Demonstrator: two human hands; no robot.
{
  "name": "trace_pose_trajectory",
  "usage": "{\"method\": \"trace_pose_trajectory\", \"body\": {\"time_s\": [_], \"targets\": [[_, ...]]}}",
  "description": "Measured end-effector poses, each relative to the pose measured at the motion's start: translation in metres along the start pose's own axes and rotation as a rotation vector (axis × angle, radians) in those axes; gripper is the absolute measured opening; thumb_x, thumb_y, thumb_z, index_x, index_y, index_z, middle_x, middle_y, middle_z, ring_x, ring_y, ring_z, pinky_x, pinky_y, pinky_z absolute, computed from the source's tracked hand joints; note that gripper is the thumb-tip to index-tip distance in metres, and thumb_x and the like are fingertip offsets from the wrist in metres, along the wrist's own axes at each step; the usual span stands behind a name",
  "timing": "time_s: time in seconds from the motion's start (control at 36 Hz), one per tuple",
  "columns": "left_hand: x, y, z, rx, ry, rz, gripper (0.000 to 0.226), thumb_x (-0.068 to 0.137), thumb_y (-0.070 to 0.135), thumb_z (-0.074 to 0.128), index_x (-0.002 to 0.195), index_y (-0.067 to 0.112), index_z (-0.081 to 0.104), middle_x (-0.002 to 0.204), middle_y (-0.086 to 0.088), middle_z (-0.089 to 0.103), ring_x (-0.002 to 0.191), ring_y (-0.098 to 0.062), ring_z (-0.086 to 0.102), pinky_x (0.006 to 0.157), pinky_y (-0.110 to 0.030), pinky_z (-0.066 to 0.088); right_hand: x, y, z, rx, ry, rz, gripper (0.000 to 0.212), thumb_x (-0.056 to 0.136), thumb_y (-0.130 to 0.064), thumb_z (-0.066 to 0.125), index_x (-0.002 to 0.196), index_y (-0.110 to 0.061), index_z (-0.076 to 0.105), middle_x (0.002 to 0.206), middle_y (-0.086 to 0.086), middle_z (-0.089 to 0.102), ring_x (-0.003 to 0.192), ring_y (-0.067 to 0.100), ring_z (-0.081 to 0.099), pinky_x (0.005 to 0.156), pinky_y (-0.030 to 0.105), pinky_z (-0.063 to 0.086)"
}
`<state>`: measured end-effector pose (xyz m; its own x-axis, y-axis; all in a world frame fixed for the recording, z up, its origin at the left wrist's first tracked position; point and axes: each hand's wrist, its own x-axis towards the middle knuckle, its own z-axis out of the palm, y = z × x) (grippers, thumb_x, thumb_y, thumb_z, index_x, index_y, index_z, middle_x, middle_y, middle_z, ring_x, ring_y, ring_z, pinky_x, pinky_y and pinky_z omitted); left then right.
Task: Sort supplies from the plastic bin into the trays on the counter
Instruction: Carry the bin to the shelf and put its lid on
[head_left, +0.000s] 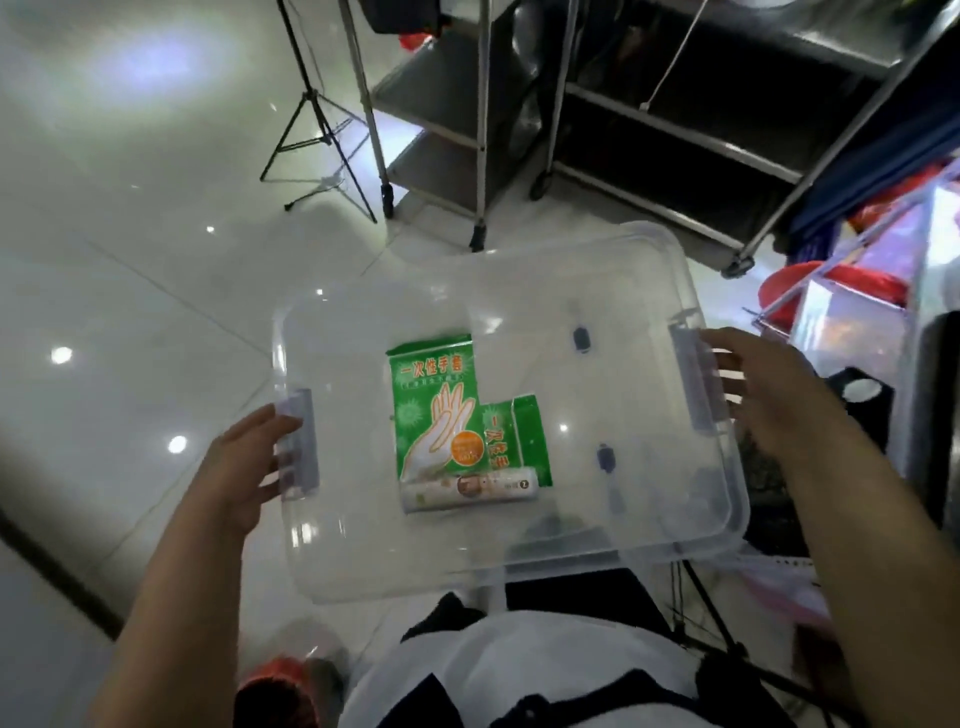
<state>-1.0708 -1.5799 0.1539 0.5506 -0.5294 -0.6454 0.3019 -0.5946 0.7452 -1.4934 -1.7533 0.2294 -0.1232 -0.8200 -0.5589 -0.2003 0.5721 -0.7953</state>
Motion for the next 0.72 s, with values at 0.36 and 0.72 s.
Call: {"method": "trace_pose_trajectory", "body": {"time_s": [0.36,0.72], "targets": [[0.160,0.206,0.225,0.286,-0.277,0.107,0.016,0.089,0.026,0.066,0.104,0.024,0.070,0.092,-0.004,0.065,0.079,-0.024,0.064,0.070,-0.033,0.050,0.180,-0.062,-0.068,0.291,0.287,0.079,0.034,0.075,-0.040,0.072,0.096,-0.013,0.073,0.085,0.002,0.069,0.074,0.021,0.063,0.066,0.032,0.049],[0.252,0.347,0.480,0.552,-0.489,0.089,0.018,0.092,0.024,0.063,0.110,0.026,0.069,0.094,-0.002,0.068,0.088,-0.025,0.064,0.082,-0.040,0.050,0.340,-0.100,-0.152,0.437,0.483,0.289,0.024,0.076,-0.030,0.075,0.089,-0.010,0.071,0.087,0.009,0.068,0.072,0.025,0.062,0.072,0.038,0.052]]}}
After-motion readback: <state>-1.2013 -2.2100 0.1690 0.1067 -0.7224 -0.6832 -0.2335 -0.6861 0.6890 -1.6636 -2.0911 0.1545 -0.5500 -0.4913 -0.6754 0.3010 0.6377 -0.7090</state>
